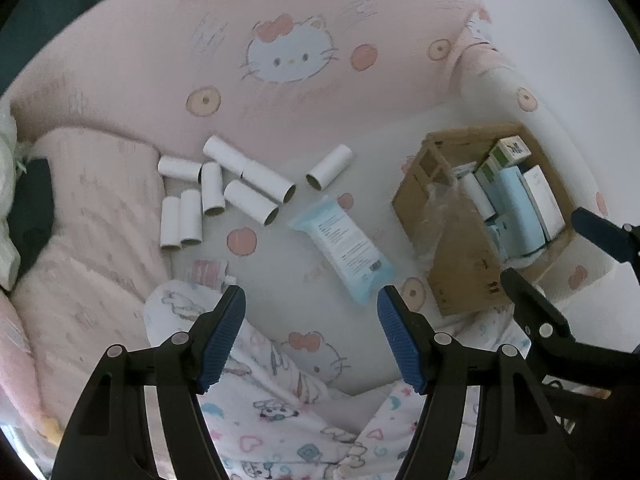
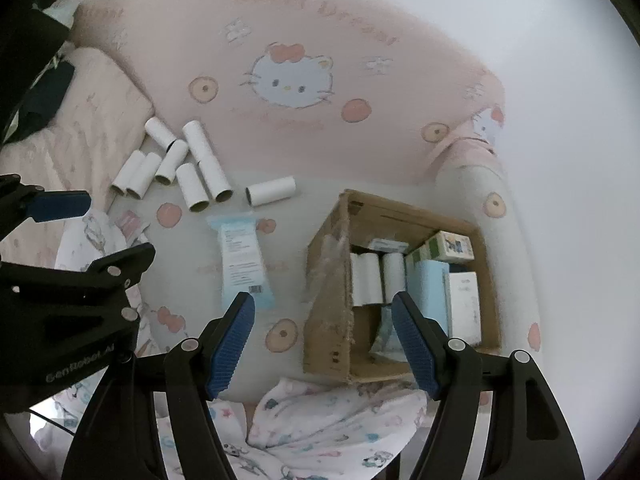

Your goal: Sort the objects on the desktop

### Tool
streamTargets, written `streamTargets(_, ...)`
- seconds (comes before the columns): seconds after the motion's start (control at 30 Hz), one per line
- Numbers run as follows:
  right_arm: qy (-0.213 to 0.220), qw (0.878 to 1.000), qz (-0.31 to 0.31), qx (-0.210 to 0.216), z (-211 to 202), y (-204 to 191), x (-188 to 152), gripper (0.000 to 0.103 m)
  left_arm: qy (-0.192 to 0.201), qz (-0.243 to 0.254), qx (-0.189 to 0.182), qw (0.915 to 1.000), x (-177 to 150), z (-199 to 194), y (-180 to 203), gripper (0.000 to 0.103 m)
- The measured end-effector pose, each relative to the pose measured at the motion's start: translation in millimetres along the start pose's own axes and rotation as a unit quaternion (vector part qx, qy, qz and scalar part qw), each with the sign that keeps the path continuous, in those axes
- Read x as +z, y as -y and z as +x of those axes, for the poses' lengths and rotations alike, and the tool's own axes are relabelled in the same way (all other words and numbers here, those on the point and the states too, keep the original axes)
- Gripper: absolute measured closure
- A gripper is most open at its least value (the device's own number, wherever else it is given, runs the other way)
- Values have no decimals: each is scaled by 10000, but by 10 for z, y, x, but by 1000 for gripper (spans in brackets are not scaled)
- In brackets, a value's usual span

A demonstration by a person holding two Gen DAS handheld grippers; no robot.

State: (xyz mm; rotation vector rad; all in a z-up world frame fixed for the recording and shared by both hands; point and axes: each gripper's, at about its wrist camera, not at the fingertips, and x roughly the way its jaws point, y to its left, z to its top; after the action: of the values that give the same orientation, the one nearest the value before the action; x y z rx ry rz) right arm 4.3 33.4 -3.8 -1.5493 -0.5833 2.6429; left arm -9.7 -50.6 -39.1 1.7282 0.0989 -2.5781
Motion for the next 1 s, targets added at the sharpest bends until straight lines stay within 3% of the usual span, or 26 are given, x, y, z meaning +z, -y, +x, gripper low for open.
streamTargets(0.23, -86, 9994, -305, 124, 105, -268, 163, 34, -144, -482, -216, 9985, -22, 236, -418, 31)
streamTargets(0.47, -129, 9983, -518, 229, 240, -451, 281, 34, 155, -697, -564, 9958, -40, 410, -651, 32)
streamTargets(0.53, -131, 9981, -526, 308, 283, -484, 307, 34, 389, -732, -812, 9932, -51, 498, -704, 37)
streamTargets(0.77, -104, 9969, -469, 619, 522, -590, 390, 34, 1139, -654, -1158, 9845, -142, 914, -830, 72)
streamTargets(0.9, -86, 9963, -432, 732, 682, -643, 402, 34, 1460, -571, -1218, 9801, -275, 1227, -901, 73)
streamTargets(1.0, -2, 9964, -465, 712, 832, -693, 391, 34, 1370, -530, -1270, 9810, -305, 1466, -957, 73)
